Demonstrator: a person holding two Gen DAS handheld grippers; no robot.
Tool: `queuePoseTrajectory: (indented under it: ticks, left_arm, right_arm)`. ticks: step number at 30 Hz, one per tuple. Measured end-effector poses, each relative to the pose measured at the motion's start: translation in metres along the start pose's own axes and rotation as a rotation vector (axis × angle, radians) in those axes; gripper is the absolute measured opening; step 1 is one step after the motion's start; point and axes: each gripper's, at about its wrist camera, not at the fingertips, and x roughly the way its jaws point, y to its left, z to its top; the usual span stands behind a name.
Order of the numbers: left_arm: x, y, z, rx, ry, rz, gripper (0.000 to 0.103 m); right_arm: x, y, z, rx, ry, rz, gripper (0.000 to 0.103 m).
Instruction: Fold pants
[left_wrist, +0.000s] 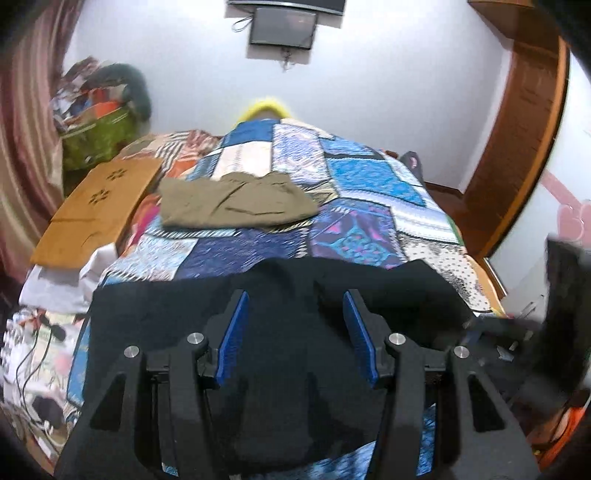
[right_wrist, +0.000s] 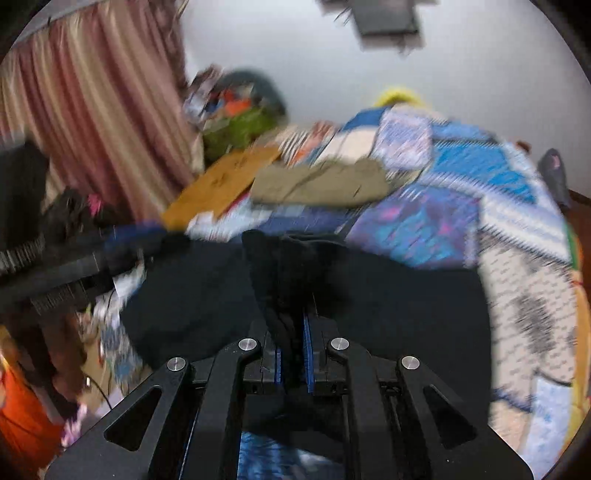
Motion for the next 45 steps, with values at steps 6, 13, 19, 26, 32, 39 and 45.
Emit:
queuePoseTrajectory:
  ticks: [6, 13, 19, 26, 32, 39, 45]
  left_arm:
    - [0.009, 0.009, -0.013, -0.022, 0.041, 0.002, 0.053]
    - [0.018, -0.016, -0.009, 0.014, 0.055, -0.034, 0.053]
    - [0.029, -0.044, -0.010, 0.064, 0.081, -0.084, 0.052]
    - [0.081, -0.070, -0.041, 0.116, 0.231, -0.086, 0.029]
    - [0.086, -0.070, -0.062, 0.169, 0.213, -0.017, 0.028]
    - [0.061, -0.030, -0.057, 0.104, 0.197, 0.045, 0.033]
    - [0.016, 0.041, -0.052, -0.032, 0.133, 0.142, 0.033]
  right_arm:
    - [0.029, 0.018, -0.032, -0.080, 0.116, -0.032, 0.024]
    - [-0.016, 0.006, -0.020, -0.060, 0.076, 0.032, 0.042]
    - [-0.037, -0.020, -0.011, -0.067, 0.004, -0.082, 0.042]
    - [-0.007, -0.065, -0.031, 0.007, 0.117, -0.136, 0.042]
    - [-0.014, -0.059, -0.045, 0.005, 0.091, -0.140, 0.042]
    - [-0.029, -0.063, -0.042, 0.031, 0.104, -0.130, 0.042]
    - [-0.036, -0.048, -0.026, 0.008, 0.066, -0.100, 0.048]
